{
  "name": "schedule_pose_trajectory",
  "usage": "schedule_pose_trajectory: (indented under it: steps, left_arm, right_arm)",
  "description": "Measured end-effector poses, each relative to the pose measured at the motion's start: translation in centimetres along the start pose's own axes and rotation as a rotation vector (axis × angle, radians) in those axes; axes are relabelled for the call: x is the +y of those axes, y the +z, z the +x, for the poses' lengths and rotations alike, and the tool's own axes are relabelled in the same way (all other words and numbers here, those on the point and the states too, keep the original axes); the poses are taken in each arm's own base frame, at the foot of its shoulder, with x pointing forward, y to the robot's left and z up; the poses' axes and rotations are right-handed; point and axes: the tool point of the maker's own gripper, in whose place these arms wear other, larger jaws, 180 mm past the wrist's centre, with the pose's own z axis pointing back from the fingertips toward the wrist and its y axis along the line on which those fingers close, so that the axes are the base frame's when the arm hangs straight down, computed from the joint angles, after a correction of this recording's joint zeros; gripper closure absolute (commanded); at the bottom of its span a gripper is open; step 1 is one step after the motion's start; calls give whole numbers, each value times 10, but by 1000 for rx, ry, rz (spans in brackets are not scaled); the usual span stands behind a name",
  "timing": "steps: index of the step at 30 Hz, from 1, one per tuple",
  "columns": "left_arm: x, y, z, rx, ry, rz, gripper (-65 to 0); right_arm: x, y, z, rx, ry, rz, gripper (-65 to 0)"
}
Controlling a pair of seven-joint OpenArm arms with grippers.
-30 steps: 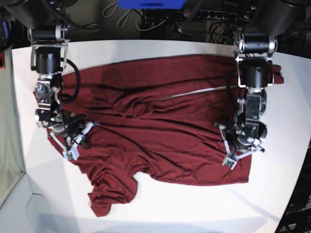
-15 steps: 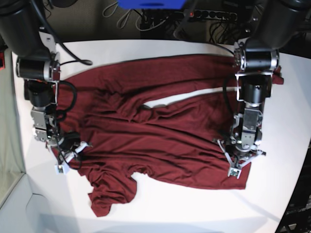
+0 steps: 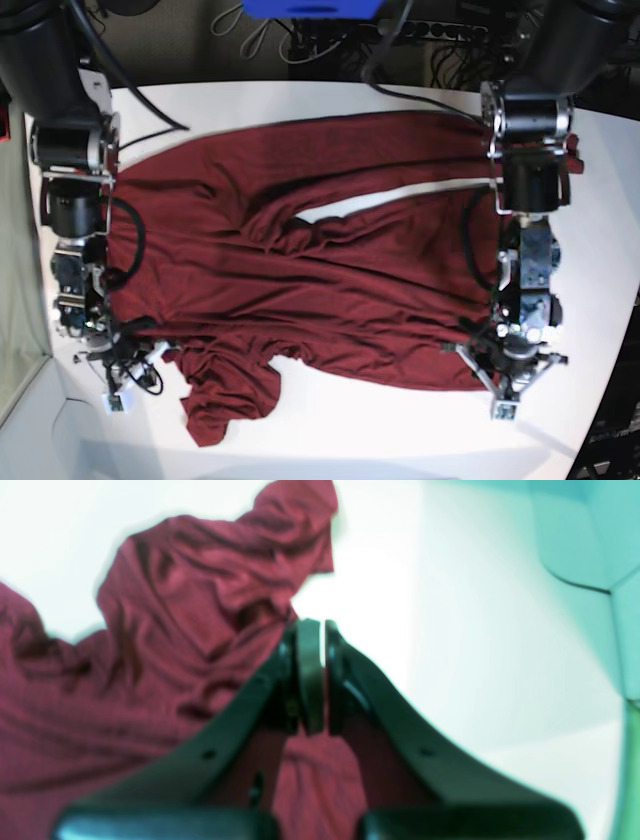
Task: Layout the t-shirt on the table in an organized manner, then fold the t-shirt properly
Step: 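Release and move both grippers along the shirt sides toward the hem, then grasp the shirt fabric with the right gripper and drag it toward the collar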
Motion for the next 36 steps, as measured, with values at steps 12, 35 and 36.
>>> schedule_pose_trajectory:
  steps: [12,35,36]
  left_arm:
    - [-5,58,-136,283,-100,5,-144]
    - [27,29,-181,220,-127,23,-144]
    - [28,28,-180,223,-124,24,-144]
  right_arm:
    - [55,67,-103,224,116,52,-25]
    - [34,90,-149,269,52,4,-24]
    - [34,88,-149,264,47,6,-24]
